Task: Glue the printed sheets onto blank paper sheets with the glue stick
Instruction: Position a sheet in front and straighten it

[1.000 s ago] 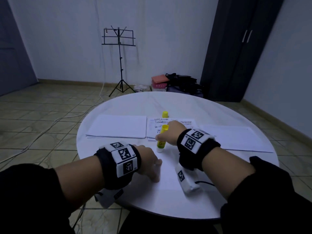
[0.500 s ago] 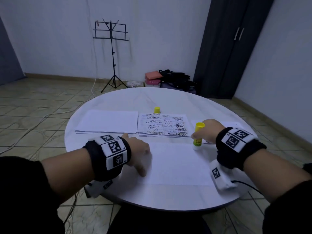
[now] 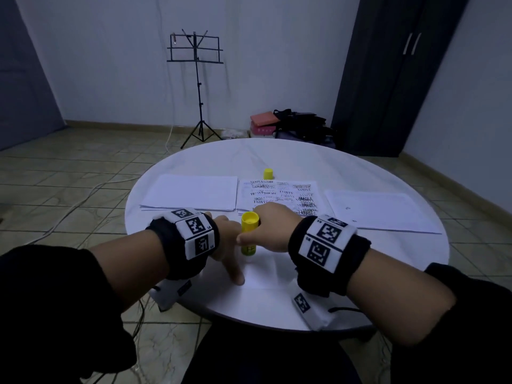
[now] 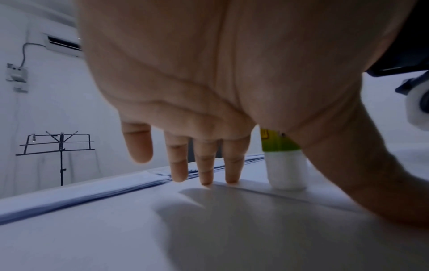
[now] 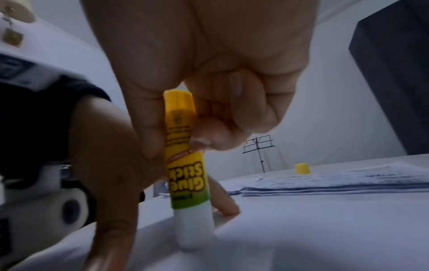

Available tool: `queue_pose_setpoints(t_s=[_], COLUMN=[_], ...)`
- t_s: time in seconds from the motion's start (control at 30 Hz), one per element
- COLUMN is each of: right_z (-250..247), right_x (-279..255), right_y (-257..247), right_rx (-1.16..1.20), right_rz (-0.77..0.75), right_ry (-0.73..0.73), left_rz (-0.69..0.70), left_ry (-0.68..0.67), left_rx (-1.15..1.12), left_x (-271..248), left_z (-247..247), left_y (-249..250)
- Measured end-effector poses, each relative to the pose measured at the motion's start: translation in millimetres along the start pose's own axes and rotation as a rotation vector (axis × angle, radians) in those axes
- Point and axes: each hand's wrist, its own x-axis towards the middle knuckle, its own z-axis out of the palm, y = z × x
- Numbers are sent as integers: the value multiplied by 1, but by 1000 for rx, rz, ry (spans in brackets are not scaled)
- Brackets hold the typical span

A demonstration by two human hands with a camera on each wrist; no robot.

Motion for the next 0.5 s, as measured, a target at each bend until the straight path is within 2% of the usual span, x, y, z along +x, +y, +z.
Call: queue_pose_setpoints(t_s=[0.23,0.4,0.5], right_z=[-10,-26,-39], right_x=[-29,-50,-64], right_y=[9,44,70], right_rx=[-52,-74,-46], right_rz=[-25,67,131], right_ry=[-73,-70,-69], left_rz=[-32,-71,-49], left_ry=[-34,-24,-30], left_rx=[83,150,195], left_x=[3,8,9], left_z=[-5,-11,-14], left_y=[5,11,14])
